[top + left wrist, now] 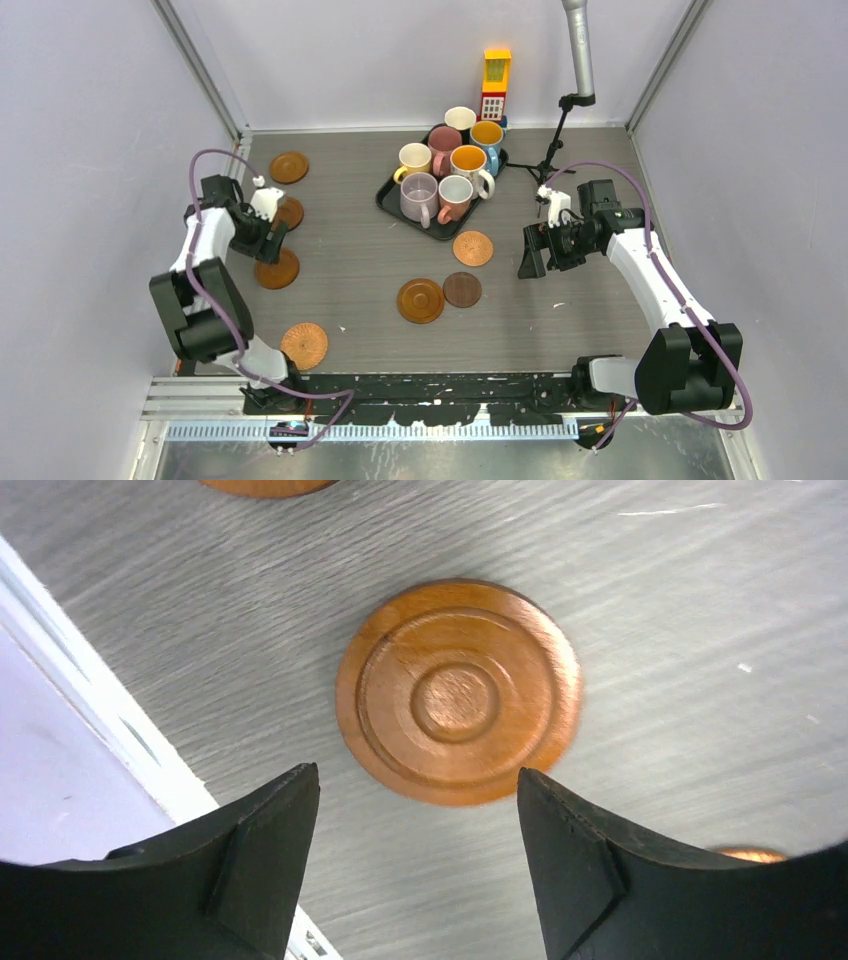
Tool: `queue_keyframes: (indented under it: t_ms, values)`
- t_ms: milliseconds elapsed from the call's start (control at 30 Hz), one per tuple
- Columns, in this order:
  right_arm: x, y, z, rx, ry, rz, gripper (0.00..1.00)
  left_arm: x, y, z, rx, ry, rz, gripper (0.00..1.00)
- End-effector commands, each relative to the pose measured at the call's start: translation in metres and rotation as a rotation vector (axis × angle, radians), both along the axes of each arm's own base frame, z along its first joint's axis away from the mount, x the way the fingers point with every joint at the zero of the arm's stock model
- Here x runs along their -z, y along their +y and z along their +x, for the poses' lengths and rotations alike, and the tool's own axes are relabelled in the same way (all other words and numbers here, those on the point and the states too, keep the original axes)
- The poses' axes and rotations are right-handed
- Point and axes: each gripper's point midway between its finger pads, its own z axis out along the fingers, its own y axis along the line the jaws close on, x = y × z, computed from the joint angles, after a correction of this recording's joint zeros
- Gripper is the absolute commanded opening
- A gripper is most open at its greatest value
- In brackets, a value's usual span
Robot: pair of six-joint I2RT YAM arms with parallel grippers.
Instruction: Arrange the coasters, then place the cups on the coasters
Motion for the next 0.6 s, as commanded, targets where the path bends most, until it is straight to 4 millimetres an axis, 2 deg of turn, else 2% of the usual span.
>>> queue_keyframes:
  t_ms: [0,167,267,300,367,433,567]
  values:
    - [-0.011,0.001,0.008,-0.008,-0.057,0.009,0.89,-0.044,-0.041,-0.015,0.145,-0.088,-0.116,0.75]
    - [-0.012,0.002,0.008,-0.010,-0.057,0.014,0.89,-0.062,-0.110,-0.032,0.308,-0.098,-0.164,0.77]
    - [-0.012,0.001,0.008,-0.007,-0.060,0.008,0.89,-0.061,-0.150,-0.046,0.452,-0.069,-0.123,0.77]
    - [-0.012,0.000,0.008,-0.007,-0.062,0.005,0.89,-0.058,-0.154,-0.051,0.489,-0.053,-0.096,0.78]
    - [-0.013,0.000,0.007,-0.007,-0.068,0.004,0.89,-0.051,-0.152,-0.060,0.549,-0.022,-0.055,0.78]
    - [-0.014,0.000,0.007,-0.007,-0.071,0.004,0.89,-0.039,-0.140,-0.074,0.600,0.038,0.005,0.78]
    - [-0.014,0.000,0.007,-0.010,-0.071,0.008,0.89,-0.010,-0.119,-0.118,0.726,0.169,0.083,0.76]
